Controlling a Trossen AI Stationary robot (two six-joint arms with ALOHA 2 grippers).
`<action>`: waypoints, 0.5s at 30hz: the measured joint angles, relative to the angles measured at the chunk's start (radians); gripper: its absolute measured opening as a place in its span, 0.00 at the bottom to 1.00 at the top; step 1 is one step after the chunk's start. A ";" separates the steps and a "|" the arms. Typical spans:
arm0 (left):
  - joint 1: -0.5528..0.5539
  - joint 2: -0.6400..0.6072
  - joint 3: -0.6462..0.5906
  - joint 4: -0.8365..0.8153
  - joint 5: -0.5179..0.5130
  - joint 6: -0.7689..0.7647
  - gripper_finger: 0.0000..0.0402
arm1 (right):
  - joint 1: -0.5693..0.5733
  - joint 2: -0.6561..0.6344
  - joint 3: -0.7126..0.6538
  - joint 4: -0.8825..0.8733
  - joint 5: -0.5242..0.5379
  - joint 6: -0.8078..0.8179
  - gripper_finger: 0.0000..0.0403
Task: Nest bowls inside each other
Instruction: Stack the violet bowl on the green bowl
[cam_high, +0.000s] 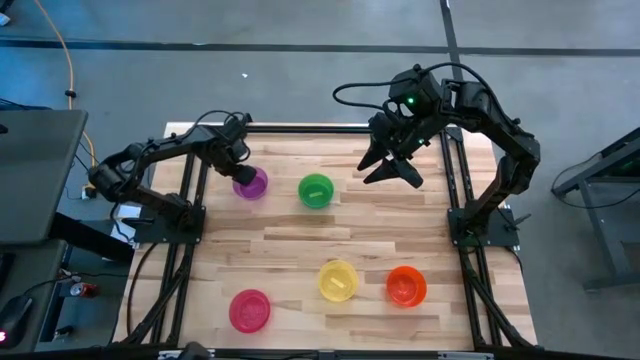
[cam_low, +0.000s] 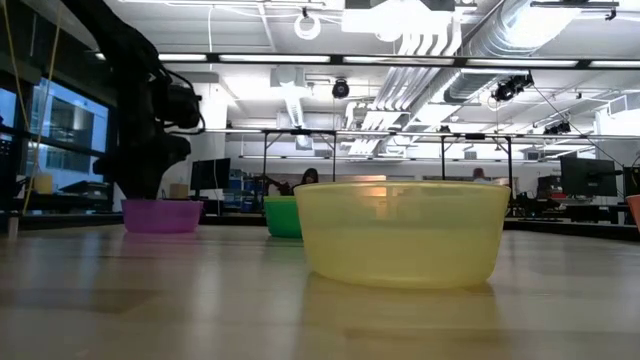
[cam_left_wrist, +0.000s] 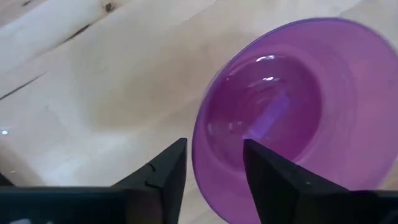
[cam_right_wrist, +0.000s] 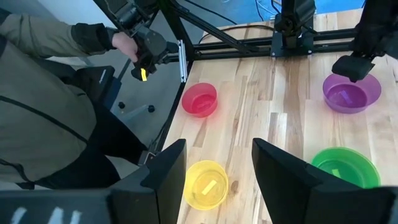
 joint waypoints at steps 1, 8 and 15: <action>-0.005 0.001 0.000 0.001 -0.002 -0.002 0.34 | 0.000 0.000 0.000 0.000 0.000 -0.003 0.43; -0.008 0.002 0.000 0.020 0.011 -0.009 0.17 | 0.000 0.000 0.000 -0.005 0.000 -0.006 0.43; -0.008 0.002 0.000 0.032 0.074 -0.010 0.02 | 0.000 0.000 0.000 -0.011 0.000 -0.012 0.43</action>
